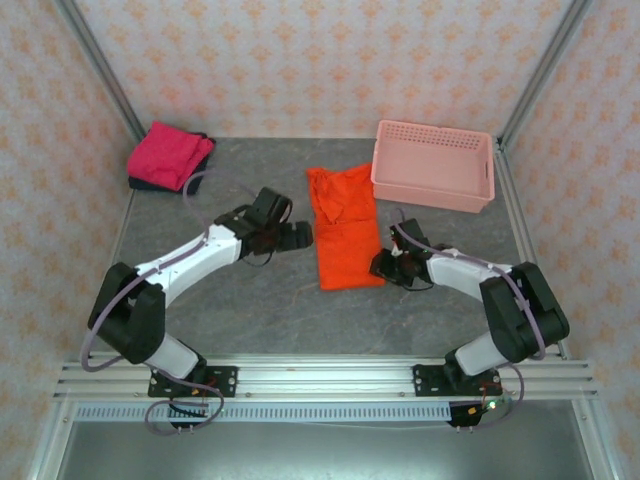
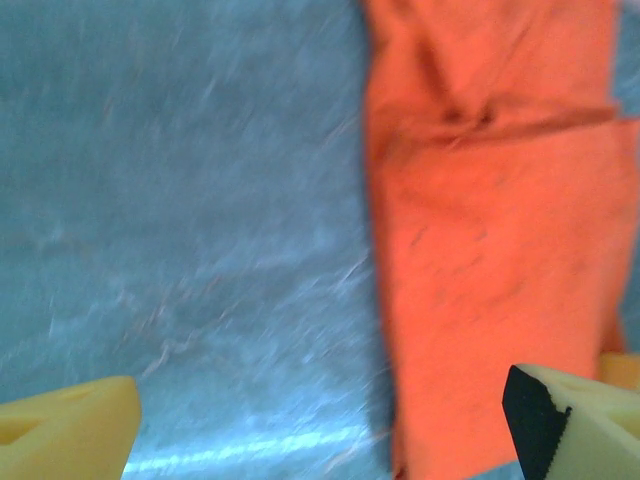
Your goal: Fold and stack the t-shirts
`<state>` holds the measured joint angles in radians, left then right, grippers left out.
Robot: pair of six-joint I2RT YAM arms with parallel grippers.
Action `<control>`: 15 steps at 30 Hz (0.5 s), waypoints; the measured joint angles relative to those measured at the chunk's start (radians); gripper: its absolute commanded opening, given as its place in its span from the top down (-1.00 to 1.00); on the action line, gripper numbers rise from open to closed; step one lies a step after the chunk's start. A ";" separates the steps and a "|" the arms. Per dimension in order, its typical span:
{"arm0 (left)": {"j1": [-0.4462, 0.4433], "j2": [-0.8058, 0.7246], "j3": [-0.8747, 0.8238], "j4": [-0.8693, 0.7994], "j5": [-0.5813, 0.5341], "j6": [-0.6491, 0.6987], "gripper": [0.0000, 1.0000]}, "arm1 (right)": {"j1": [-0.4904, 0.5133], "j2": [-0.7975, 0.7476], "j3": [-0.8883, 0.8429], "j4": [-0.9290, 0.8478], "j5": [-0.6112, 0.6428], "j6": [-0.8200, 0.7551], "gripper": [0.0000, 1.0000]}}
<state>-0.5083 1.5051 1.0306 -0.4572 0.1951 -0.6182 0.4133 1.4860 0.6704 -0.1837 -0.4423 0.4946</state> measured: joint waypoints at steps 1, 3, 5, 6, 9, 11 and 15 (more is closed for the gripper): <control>0.000 -0.012 -0.038 0.012 0.011 -0.016 -0.86 | 0.009 0.000 0.000 0.006 -0.010 0.000 0.44; 0.000 -0.033 -0.098 0.036 0.038 -0.046 -0.78 | 0.031 0.000 0.000 0.014 -0.026 0.005 0.45; -0.003 -0.042 -0.144 0.064 0.060 -0.072 -0.67 | 0.055 0.000 0.000 0.021 -0.031 0.011 0.39; -0.005 -0.042 -0.164 0.081 0.067 -0.086 -0.63 | 0.065 0.000 0.000 0.025 -0.031 0.018 0.28; -0.025 -0.037 -0.207 0.116 0.090 -0.119 -0.49 | 0.070 -0.015 -0.005 0.029 -0.013 0.040 0.10; -0.049 -0.019 -0.214 0.140 0.101 -0.136 -0.38 | 0.068 -0.041 -0.016 0.032 0.001 0.055 0.07; -0.086 0.042 -0.214 0.191 0.132 -0.160 -0.23 | 0.062 -0.090 -0.048 0.061 0.008 0.100 0.07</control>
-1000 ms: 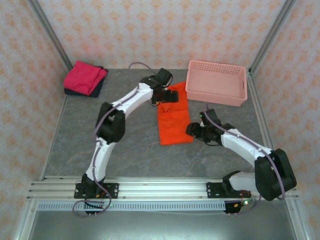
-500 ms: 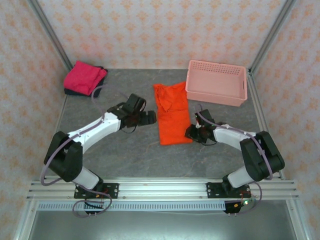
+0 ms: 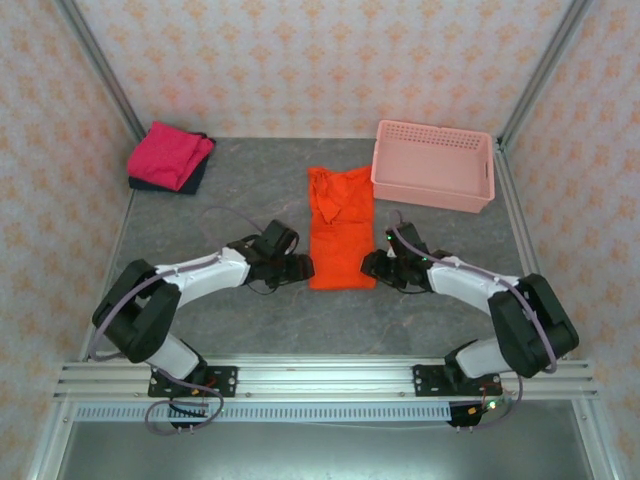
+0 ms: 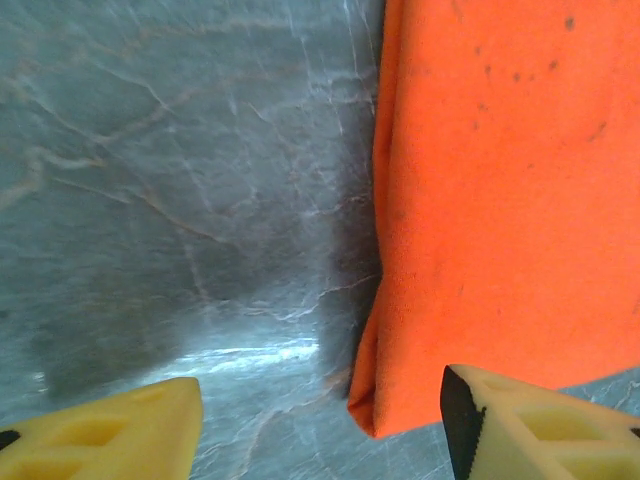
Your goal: Fold and stack the t-shirts
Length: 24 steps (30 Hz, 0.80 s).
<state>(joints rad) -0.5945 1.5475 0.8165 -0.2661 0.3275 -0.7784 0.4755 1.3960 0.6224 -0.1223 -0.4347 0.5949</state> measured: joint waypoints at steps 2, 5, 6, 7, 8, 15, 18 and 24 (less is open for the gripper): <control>-0.015 0.032 0.001 0.018 0.014 -0.011 -0.18 | -0.001 -0.018 -0.023 0.016 -0.005 0.027 0.07; -0.040 0.061 0.001 0.026 0.015 -0.030 -0.17 | -0.001 -0.039 -0.060 0.037 -0.018 0.058 0.08; -0.045 0.061 0.001 0.029 0.011 -0.035 -0.17 | -0.001 -0.047 -0.074 0.045 -0.024 0.068 0.09; -0.048 0.060 0.001 0.037 0.016 -0.044 -0.16 | -0.001 -0.052 -0.085 0.051 -0.027 0.076 0.10; -0.056 0.063 0.001 0.047 0.023 -0.053 -0.15 | -0.001 -0.057 -0.098 0.057 -0.031 0.083 0.12; -0.088 0.065 -0.001 0.084 0.062 -0.091 -0.01 | -0.006 -0.050 -0.142 0.108 -0.050 0.119 0.22; -0.089 0.065 0.000 0.084 0.062 -0.093 0.00 | -0.013 -0.039 -0.142 0.112 -0.056 0.132 0.29; -0.089 0.066 0.019 0.069 0.050 -0.084 0.04 | -0.018 -0.023 -0.134 0.108 -0.064 0.131 0.29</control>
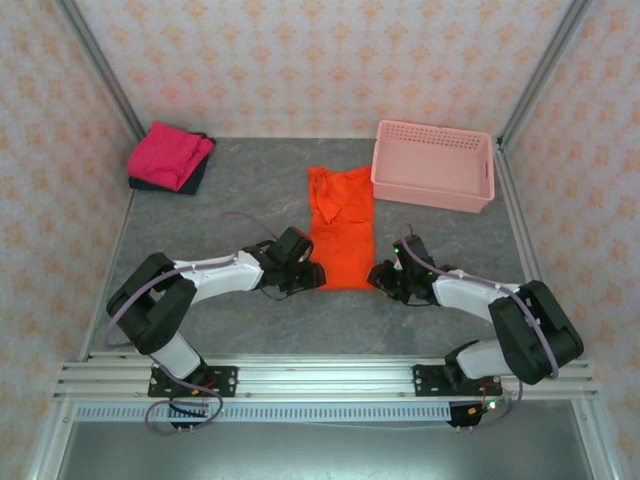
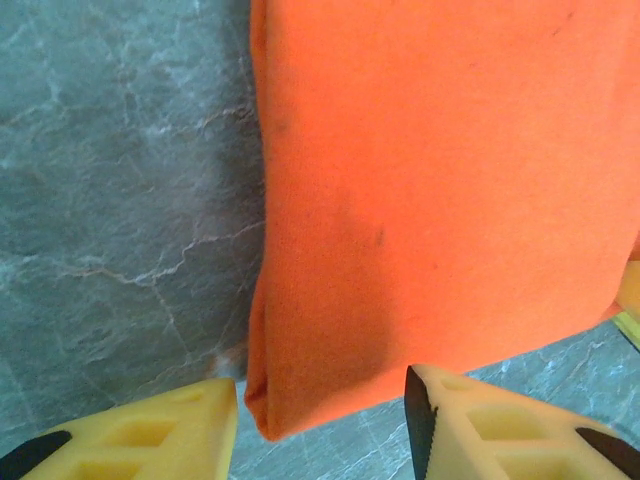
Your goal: Fold and stack the t-shirts
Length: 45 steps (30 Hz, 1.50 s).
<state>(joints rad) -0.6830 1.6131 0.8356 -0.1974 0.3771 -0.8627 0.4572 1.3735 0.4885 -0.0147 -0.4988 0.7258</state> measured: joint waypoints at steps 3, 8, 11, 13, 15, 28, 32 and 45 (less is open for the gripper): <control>0.000 0.011 0.004 0.004 0.001 -0.001 0.10 | -0.003 0.011 0.006 -0.005 -0.007 0.000 0.32; 0.000 0.045 0.004 0.004 0.001 -0.002 0.15 | -0.010 0.014 0.009 -0.011 -0.018 0.008 0.41; 0.002 0.046 0.005 0.004 0.001 -0.002 0.18 | -0.009 0.006 0.009 -0.013 -0.019 0.009 0.31; 0.001 0.046 0.005 0.004 0.001 -0.002 0.19 | -0.006 0.000 0.009 -0.011 -0.018 0.011 0.30; 0.002 0.047 0.005 0.004 0.001 -0.002 0.20 | 0.001 -0.003 0.009 -0.007 -0.017 0.011 0.30; 0.003 0.050 0.005 -0.005 -0.005 -0.001 0.38 | 0.027 0.023 0.039 0.024 -0.029 -0.009 0.35; 0.003 0.052 0.006 -0.009 -0.011 -0.001 0.43 | 0.027 0.068 0.043 0.047 -0.035 -0.011 0.40; -0.003 0.083 0.052 -0.029 -0.010 0.020 1.00 | 0.027 0.070 0.044 0.063 -0.041 -0.016 1.00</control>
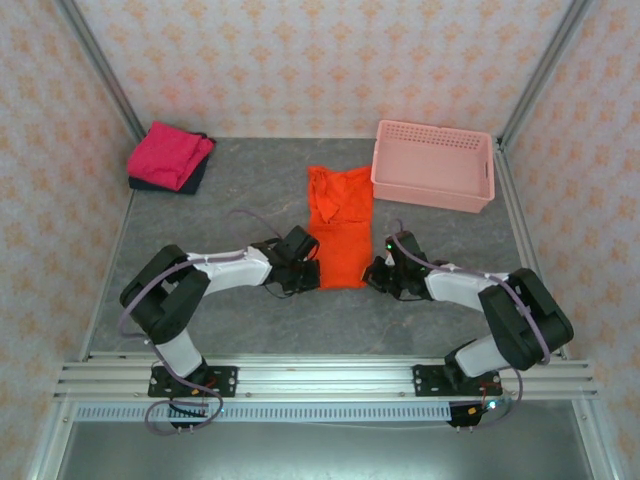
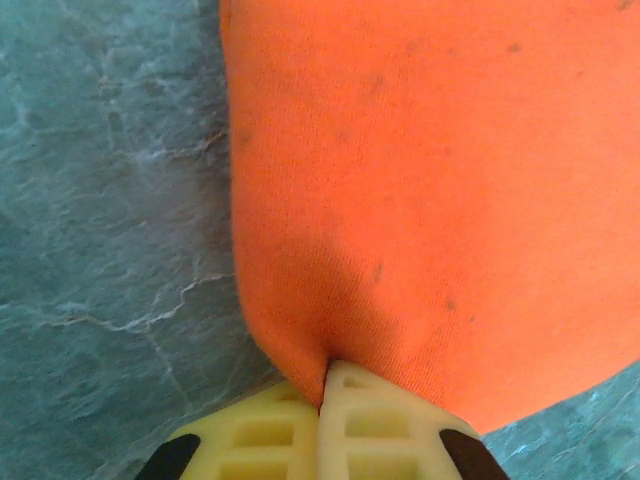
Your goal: Fold and stack the t-shirts
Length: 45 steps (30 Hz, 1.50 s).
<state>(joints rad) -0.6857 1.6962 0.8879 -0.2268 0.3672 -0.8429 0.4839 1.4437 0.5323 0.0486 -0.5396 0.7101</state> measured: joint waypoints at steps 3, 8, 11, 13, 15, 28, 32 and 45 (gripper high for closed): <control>0.000 0.000 0.002 0.000 0.000 0.005 1.00 | 0.000 -0.016 0.000 -0.006 0.000 0.000 1.00; 0.000 -0.034 0.002 -0.042 -0.013 0.021 1.00 | 0.000 -0.099 0.000 -0.048 0.005 -0.004 1.00; 0.000 -0.105 0.007 -0.103 -0.039 0.042 1.00 | 0.000 -0.188 0.003 -0.102 0.021 -0.018 1.00; 0.000 -0.155 0.020 -0.144 -0.050 0.059 1.00 | 0.002 -0.238 0.015 -0.144 0.023 -0.033 1.00; -0.002 -0.201 0.035 -0.185 -0.060 0.069 1.00 | 0.008 -0.281 0.026 -0.182 0.023 -0.043 1.00; -0.095 -0.478 0.024 -0.429 -0.079 0.073 1.00 | 0.174 -0.642 0.027 -0.481 0.026 -0.006 1.00; -0.103 -0.558 0.030 -0.478 -0.080 0.058 1.00 | 0.201 -0.690 0.050 -0.549 0.023 0.008 1.00; -0.039 -0.352 0.334 -0.569 -0.211 0.176 1.00 | 0.050 -0.416 0.324 -0.571 0.067 -0.139 1.00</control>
<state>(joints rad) -0.7246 1.3437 1.2221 -0.7959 0.1558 -0.6666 0.5339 1.0279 0.8562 -0.5220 -0.4728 0.5709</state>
